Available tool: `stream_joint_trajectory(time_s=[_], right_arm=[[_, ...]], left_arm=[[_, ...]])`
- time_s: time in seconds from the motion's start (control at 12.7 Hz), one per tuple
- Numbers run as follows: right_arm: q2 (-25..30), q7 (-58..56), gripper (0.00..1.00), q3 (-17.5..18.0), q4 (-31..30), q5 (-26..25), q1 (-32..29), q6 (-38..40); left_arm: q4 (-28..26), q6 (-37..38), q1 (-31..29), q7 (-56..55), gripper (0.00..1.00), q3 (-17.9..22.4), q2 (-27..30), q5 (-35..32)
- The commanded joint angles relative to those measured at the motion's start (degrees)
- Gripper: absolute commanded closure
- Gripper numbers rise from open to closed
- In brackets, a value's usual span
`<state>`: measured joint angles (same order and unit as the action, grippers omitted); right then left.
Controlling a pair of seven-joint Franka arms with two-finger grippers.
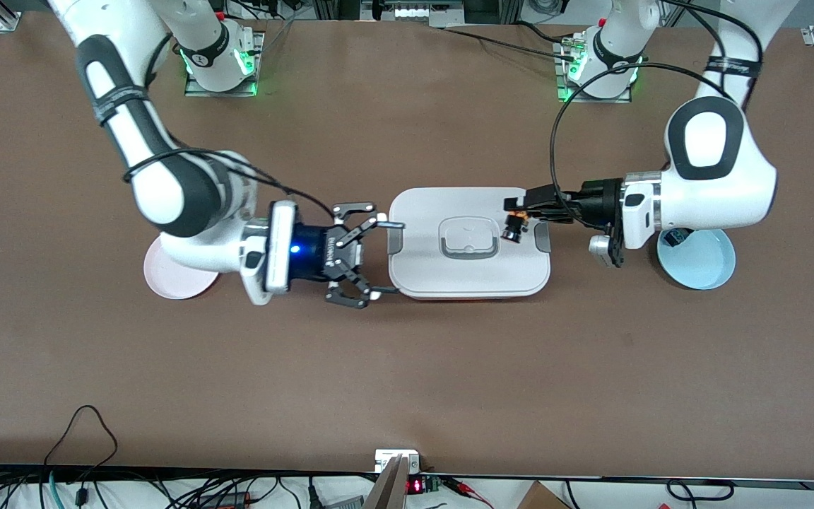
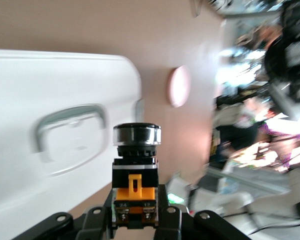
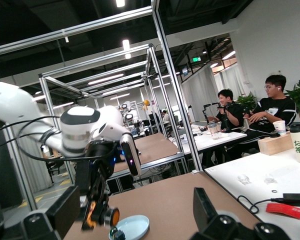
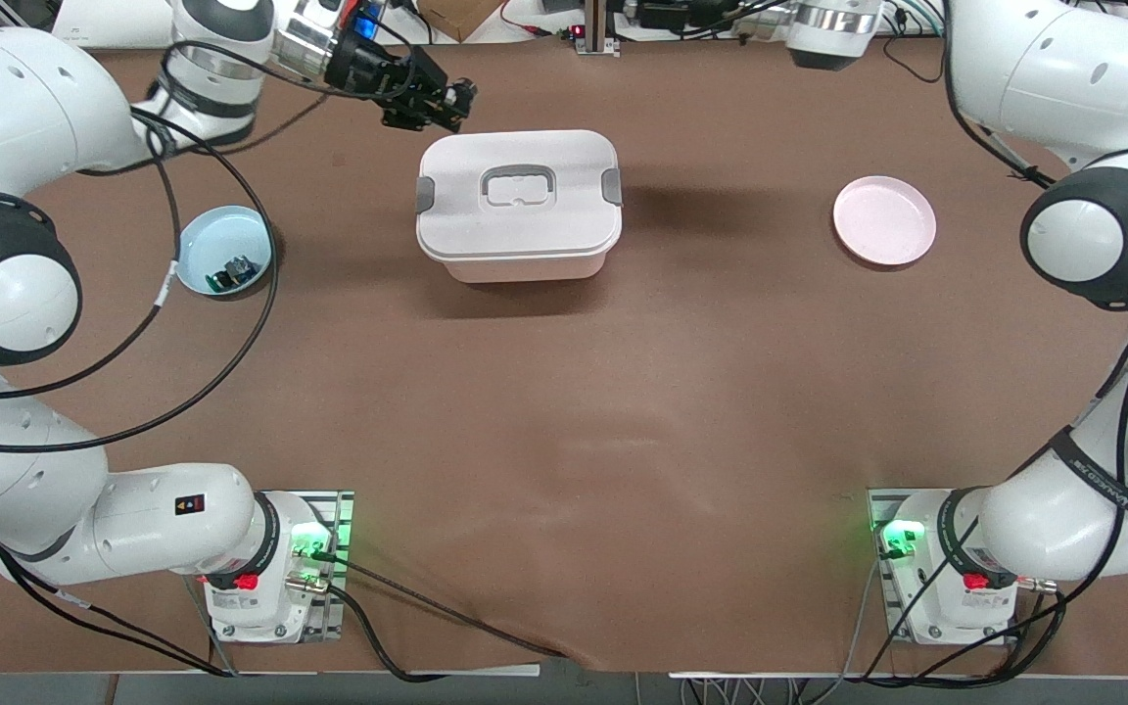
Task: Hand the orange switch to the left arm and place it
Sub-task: 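Open the right gripper and withdraw while the left gripper carries the switch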
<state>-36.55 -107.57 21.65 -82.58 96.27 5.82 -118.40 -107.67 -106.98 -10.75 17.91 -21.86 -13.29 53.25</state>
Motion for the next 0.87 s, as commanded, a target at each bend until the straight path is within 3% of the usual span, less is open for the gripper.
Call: stream_joint_trajectory(time_s=[0.0, 0.16, 0.39, 0.55, 0.63, 0.79], right_arm=[[0.1, 6.4, 0.0, 0.9, 0.2, -8.2, -5.4, 4.9], [0.0, 9.4, 0.0, 0.9, 1.9, -15.6, -9.3, 10.6], [0.5, 15.9, 0.0, 0.9, 2.2, -26.3, -16.0, 20.5], [4.8, 20.7, 0.0, 0.9, 2.2, -31.6, -20.9, 25.8], [6.2, 23.8, 0.0, 0.9, 2.2, -36.7, -23.0, 27.6], [9.9, 28.6, 0.0, 0.9, 2.2, -43.9, -27.2, 31.7]], left_arm=[[5.2, 6.0, -4.0, 0.9, 0.85, -0.3, -0.5, -15.0], [6.9, 8.3, -5.1, 2.2, 0.86, -0.3, -0.4, -26.4], [7.7, 10.6, -8.1, 7.7, 0.86, -0.3, -0.4, -37.8], [7.6, 10.7, -11.5, 14.9, 0.86, -0.2, -0.9, -42.6], [7.7, 10.6, -12.8, 18.4, 0.86, -0.2, -1.7, -46.0], [7.7, 9.9, -13.0, 23.6, 0.86, -0.3, -2.0, -57.5]])
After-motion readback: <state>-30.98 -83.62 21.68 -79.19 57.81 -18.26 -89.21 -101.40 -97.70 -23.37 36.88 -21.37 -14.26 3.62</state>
